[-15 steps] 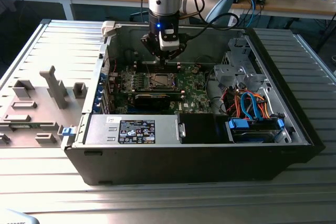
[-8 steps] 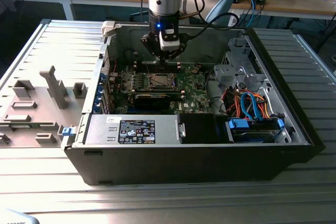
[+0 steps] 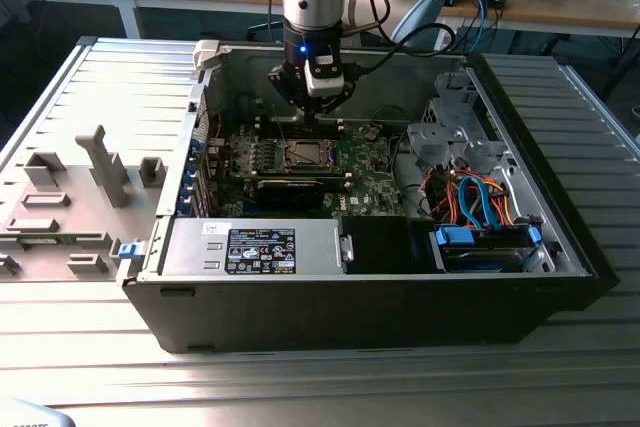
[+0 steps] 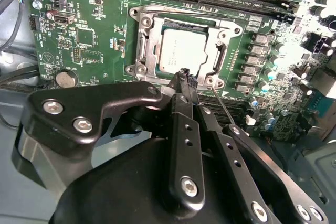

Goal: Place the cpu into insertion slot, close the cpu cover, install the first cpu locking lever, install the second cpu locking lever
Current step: 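Install the first cpu locking lever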

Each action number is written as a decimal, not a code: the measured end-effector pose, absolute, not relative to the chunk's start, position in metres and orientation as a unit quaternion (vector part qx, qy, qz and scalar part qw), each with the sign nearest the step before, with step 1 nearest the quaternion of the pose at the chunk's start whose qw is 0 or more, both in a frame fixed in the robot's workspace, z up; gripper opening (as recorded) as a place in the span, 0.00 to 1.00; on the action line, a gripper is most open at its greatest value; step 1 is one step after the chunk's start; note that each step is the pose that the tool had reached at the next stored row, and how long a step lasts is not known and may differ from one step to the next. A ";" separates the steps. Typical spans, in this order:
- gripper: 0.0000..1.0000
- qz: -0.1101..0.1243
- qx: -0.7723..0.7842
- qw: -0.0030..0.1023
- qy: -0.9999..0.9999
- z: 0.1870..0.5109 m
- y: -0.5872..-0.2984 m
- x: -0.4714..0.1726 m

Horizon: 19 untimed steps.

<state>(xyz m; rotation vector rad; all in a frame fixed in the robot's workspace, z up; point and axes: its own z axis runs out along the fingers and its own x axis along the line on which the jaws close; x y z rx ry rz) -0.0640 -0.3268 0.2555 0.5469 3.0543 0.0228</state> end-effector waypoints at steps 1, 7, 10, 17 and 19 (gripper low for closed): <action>0.11 0.007 0.175 0.019 0.984 0.255 -0.327 -0.064; 0.11 0.007 0.170 0.019 0.985 0.255 -0.327 -0.064; 0.11 0.007 0.168 0.019 0.986 0.255 -0.327 -0.064; 0.11 0.008 0.163 0.019 0.986 0.255 -0.327 -0.064; 0.11 0.008 0.161 0.019 0.987 0.255 -0.327 -0.064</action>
